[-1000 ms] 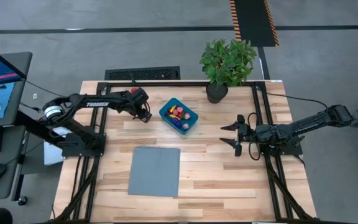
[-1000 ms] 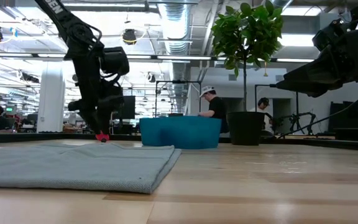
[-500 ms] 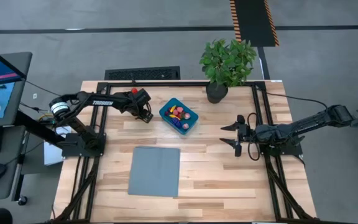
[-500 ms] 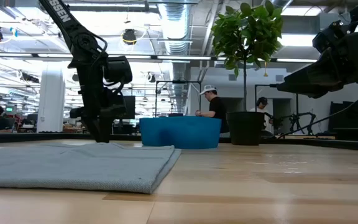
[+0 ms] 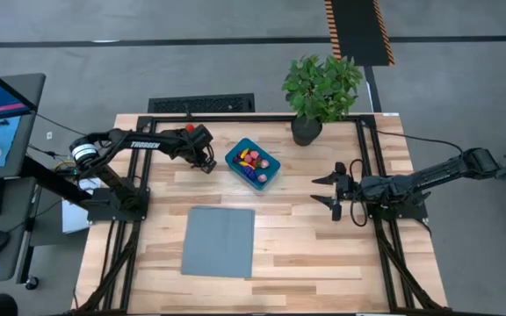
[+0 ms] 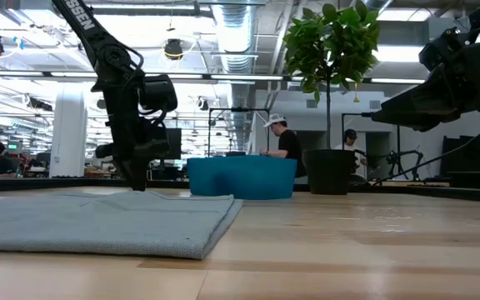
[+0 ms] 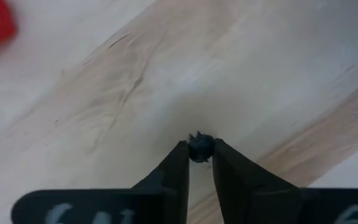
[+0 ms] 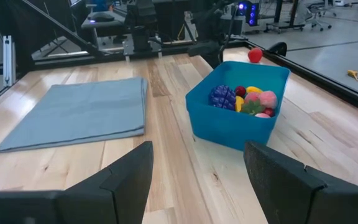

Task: Pick and placing Produce into tupperware
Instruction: Put the blueberry into the container

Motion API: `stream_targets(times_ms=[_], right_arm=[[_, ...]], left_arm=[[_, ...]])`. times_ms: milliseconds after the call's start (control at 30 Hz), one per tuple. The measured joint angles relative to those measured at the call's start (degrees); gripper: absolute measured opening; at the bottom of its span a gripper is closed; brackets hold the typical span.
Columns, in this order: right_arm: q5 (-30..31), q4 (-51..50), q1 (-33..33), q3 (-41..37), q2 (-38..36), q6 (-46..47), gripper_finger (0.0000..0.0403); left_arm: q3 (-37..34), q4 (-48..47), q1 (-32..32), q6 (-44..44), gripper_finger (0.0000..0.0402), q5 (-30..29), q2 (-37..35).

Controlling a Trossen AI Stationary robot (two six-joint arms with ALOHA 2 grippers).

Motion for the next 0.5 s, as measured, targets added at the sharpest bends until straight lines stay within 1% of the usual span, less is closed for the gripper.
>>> stream_targets(times_ms=[100, 233, 367, 500], right_arm=[[0.0, 0.0, 0.0, 0.0, 0.0, 0.0, 0.0274], [0.0, -0.1, 0.0, 0.0, 0.0, 0.0, 0.0274], [0.0, -0.2, 0.0, 0.0, 0.0, 0.0, 0.0274], [0.0, -0.2, 0.0, 0.0, 0.0, 0.0, 0.0274]], left_arm=[[0.0, 0.0, 0.0, 1.8, 0.0051, 0.8, -0.5], [0.0, 0.7, 0.0, 1.9, 0.0064, 1.1, -2.7], [0.0, 0.1, -0.1, 3.0, 0.0063, 2.2, -6.4], [0.0, -1.0, -1.3, 4.4, 0.006, 3.7, -11.6]])
